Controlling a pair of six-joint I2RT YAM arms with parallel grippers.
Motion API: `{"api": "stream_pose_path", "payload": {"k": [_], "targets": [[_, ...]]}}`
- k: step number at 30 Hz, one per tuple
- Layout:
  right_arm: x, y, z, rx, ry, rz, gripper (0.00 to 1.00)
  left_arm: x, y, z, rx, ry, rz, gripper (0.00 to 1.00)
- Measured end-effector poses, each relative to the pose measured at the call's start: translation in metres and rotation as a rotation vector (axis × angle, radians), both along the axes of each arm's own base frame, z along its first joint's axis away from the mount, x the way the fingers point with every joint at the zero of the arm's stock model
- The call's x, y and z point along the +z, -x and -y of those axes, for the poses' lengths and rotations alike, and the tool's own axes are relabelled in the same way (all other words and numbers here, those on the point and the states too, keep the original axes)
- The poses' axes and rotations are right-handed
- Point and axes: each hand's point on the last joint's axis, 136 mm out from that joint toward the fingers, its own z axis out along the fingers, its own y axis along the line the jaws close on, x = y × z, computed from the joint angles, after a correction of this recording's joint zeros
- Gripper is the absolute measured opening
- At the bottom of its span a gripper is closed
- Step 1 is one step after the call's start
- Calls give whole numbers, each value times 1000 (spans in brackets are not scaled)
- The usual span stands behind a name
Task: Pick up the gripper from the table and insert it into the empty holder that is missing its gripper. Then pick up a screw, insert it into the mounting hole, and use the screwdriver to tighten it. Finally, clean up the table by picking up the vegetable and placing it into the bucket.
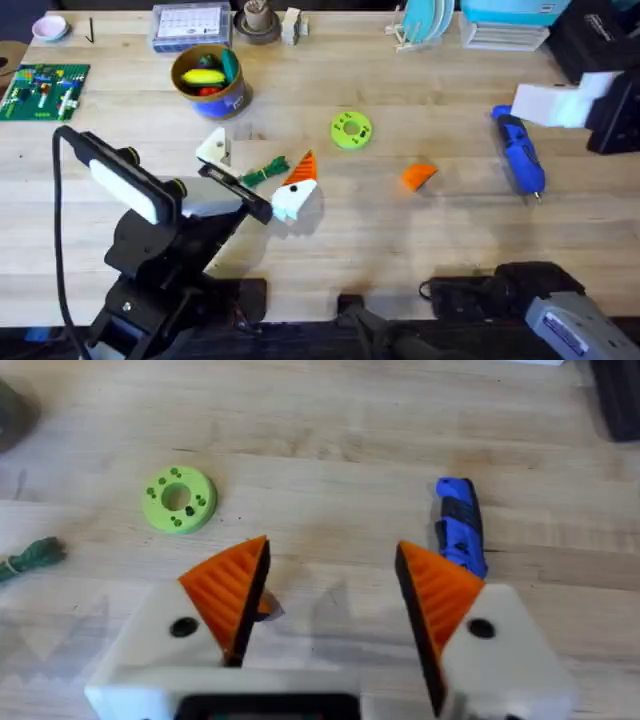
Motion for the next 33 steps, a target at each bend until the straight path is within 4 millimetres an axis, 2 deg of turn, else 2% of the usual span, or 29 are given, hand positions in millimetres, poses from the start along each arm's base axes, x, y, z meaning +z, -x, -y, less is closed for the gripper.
{"api": "stream_pose_path", "payload": {"k": [21, 25, 29, 33], "targets": [[4, -3, 0, 1, -2, 20, 822, 0, 0, 0, 0, 0, 0, 993], [6, -5, -8, 36, -31, 31, 822, 0, 0, 0, 0, 0, 0, 993], [-2, -10, -19, 94, -59, -12, 822, 0, 0, 0, 0, 0, 0, 993], [-21, -17, -27, 129, -89, -109, 822, 0, 0, 0, 0, 0, 0, 993]]}}
